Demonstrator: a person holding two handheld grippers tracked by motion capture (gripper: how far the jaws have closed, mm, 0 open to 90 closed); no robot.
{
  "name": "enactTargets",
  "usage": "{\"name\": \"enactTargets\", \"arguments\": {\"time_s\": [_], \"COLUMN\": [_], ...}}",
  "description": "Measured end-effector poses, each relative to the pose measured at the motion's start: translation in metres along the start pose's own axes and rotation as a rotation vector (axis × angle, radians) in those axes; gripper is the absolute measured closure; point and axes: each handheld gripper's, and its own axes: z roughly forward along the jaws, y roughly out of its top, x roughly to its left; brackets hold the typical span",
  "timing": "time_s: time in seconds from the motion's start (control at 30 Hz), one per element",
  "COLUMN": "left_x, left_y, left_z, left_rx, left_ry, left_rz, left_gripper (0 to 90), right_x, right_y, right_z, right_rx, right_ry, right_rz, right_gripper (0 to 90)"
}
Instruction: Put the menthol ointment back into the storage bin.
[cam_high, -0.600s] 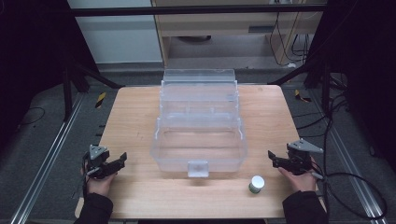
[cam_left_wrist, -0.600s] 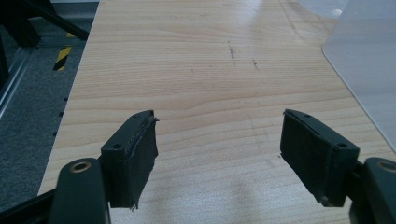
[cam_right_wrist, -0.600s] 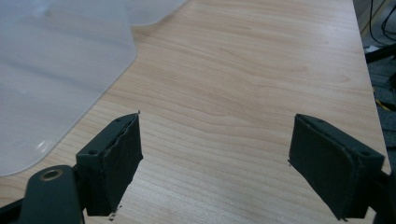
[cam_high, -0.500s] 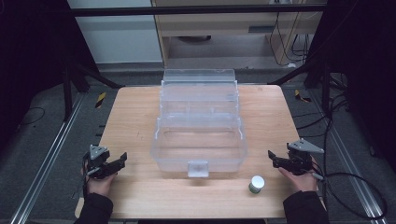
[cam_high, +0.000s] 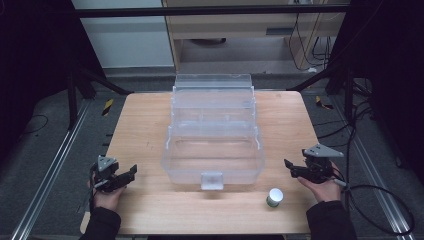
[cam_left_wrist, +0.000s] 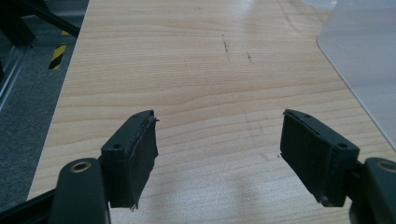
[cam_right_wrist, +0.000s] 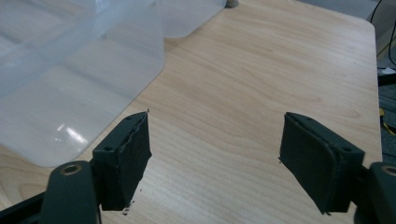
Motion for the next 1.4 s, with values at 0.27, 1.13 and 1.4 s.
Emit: {"name": "enactTargets", "arguments": {"time_s": [0.27,1.13,1.4], "left_x": [-0.001,-0.003,-0.004], "left_y": [0.0,0.0,0.0], "left_z": [0.001,0.002,0.002], "left_rx": [0.004,0.022,0.026], "left_ry": [-0.004,-0.012,-0.016], "left_rz": [0.004,0.02,0.028], "left_gripper": [26.8,27.2,27.4], "right_x": [-0.006,0.02,0.031], "right_y": [0.023,0.058,0.062], "right_z": [-0.01,-0.029,-0.031], "right_rx": [-0.015,0.101,0.17], "right_ry": [0.044,0.18,0.229], "right_rz": [-0.011,-0.199,-0.288], "right_gripper": [24.6,28.7,28.0]}}
